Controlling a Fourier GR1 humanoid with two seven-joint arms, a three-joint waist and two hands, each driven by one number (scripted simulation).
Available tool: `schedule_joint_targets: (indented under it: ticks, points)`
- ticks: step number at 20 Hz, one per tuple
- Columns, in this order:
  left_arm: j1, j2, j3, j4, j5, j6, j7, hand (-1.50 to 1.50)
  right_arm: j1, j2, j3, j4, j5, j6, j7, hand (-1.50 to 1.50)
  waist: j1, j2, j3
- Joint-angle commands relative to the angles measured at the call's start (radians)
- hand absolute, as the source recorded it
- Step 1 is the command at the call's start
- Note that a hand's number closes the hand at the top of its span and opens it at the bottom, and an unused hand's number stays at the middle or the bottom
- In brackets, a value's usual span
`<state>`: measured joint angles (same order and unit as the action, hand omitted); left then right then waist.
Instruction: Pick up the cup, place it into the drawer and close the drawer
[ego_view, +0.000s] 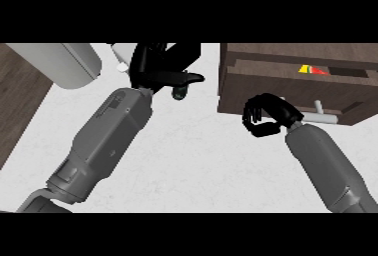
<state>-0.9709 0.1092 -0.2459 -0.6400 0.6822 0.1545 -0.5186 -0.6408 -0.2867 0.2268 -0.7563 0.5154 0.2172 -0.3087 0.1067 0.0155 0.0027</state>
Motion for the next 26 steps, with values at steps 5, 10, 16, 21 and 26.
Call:
schedule_joint_targets:
  ticks: [5,10,16,21,26]
  points:
    - [0.097,0.061,-0.013,-0.080,0.004,-0.073,0.020,-1.50,-0.233,-0.062,-0.184,0.233,-0.070,-0.079,-0.093,1.50,0.048,0.019,0.003]
    - [0.110,0.073,-0.020,-0.108,0.001,-0.085,0.029,-1.50,-0.290,-0.121,-0.237,0.263,-0.107,-0.054,-0.046,1.50,0.078,0.027,0.003]
    - [0.127,0.106,-0.028,-0.129,-0.001,-0.126,0.041,-1.50,-0.308,-0.172,-0.258,0.236,-0.142,0.007,-0.045,1.50,0.095,0.031,0.002]
    - [0.140,0.099,-0.029,-0.144,0.011,-0.146,0.048,-1.50,-0.294,-0.173,-0.264,0.216,-0.163,0.032,-0.039,1.50,0.109,0.037,0.001]
    - [0.166,0.096,-0.027,-0.155,0.016,-0.157,0.035,-1.50,-0.290,-0.208,-0.275,0.185,-0.191,0.088,-0.037,1.50,0.119,0.035,-0.001]
